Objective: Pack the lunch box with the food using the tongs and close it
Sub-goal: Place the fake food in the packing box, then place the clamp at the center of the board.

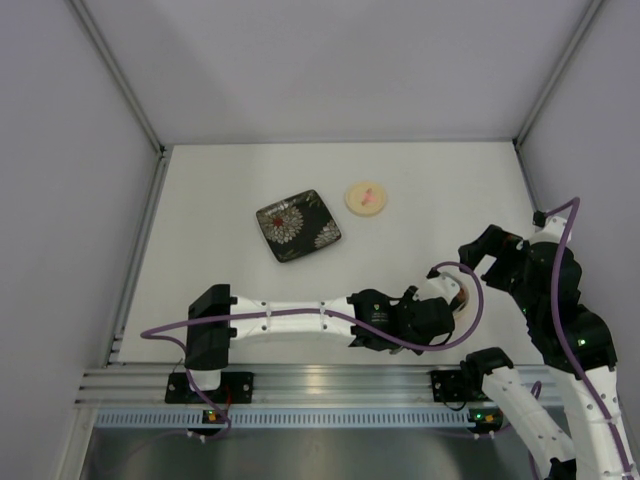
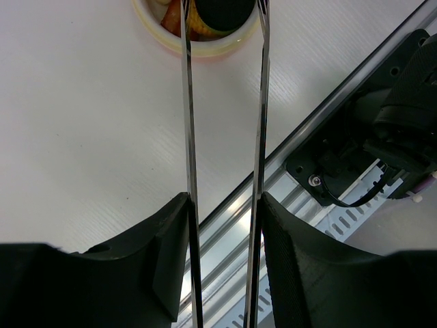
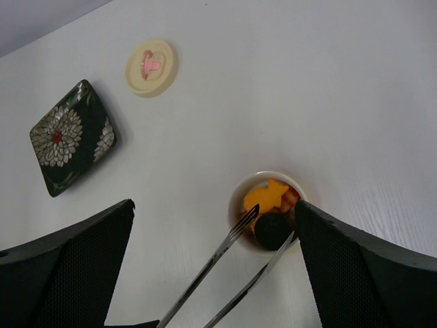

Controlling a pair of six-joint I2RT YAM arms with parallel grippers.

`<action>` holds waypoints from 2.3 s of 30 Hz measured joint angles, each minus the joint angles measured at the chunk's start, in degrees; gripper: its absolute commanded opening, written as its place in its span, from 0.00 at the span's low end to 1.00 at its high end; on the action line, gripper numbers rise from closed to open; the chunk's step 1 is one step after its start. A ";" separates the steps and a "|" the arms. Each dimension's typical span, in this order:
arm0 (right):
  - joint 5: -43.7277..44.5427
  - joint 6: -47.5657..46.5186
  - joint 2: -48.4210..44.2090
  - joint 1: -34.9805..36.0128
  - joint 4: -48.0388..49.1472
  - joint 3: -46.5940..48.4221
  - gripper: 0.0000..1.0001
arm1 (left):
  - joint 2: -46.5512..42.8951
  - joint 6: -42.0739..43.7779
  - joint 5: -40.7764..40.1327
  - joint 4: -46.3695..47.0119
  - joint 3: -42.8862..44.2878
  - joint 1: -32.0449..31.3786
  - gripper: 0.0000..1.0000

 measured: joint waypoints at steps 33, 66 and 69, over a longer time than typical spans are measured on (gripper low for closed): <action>0.00 -0.02 0.02 0.00 0.00 0.00 1.00 | -10.73 -0.31 -1.95 0.11 -2.43 -0.20 0.50; -2.45 -0.07 0.00 0.00 0.22 -1.95 0.99 | -41.57 -10.73 4.37 11.87 -48.59 72.02 0.56; -2.43 -0.09 -0.13 0.00 0.26 -2.16 0.99 | -39.80 -10.91 5.33 13.66 -50.38 72.59 0.57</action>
